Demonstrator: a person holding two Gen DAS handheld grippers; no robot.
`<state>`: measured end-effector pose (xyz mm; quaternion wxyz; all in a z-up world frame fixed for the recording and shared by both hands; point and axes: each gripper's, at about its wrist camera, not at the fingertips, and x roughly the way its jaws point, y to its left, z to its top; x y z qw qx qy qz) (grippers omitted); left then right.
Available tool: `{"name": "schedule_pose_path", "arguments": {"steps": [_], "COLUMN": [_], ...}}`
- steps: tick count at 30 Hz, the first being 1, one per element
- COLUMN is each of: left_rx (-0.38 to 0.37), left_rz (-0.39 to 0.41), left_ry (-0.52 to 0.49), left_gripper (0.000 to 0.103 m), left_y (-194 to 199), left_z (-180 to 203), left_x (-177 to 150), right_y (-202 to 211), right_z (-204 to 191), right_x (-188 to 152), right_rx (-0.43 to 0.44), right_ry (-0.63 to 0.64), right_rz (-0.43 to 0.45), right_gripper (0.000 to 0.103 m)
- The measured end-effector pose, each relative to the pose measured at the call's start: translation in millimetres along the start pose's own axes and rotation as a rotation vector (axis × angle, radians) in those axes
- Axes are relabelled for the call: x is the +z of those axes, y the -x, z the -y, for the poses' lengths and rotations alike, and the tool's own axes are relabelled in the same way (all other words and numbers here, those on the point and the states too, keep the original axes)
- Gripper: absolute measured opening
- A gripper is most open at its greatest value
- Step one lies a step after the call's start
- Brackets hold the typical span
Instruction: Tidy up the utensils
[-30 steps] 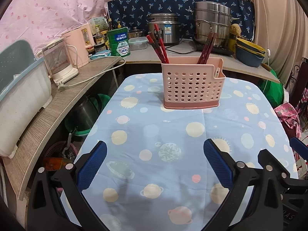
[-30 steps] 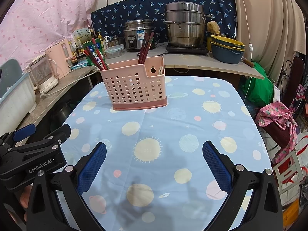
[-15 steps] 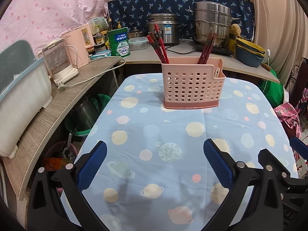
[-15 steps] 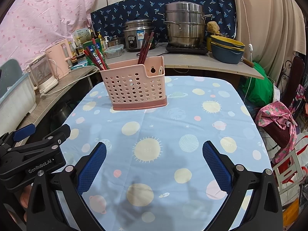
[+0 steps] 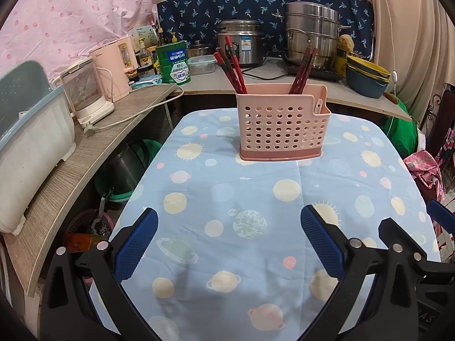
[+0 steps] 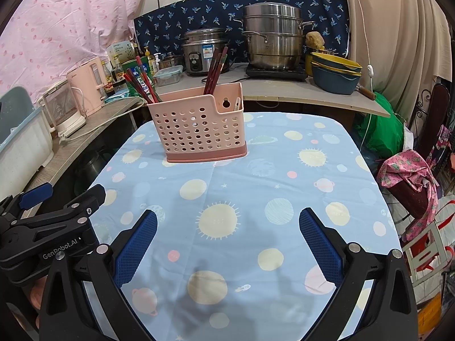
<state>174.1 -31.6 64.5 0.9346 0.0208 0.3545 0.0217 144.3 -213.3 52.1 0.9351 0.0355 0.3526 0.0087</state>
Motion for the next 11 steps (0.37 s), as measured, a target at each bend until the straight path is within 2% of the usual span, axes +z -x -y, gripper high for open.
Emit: {"name": "schedule_pose_path", "arguments": {"steps": [11], "left_rx": [0.015], "left_rz": [0.004], "left_ry": [0.002], "left_gripper": [0.096], "left_y": [0.7], "left_z": [-1.9], "left_x": [0.1], "right_y": [-3.0], "right_z": [2.1], "right_x": [-2.1], "right_rx": [-0.004], "right_ry": [-0.005], "right_rz": [0.002], "right_gripper": [0.096]}}
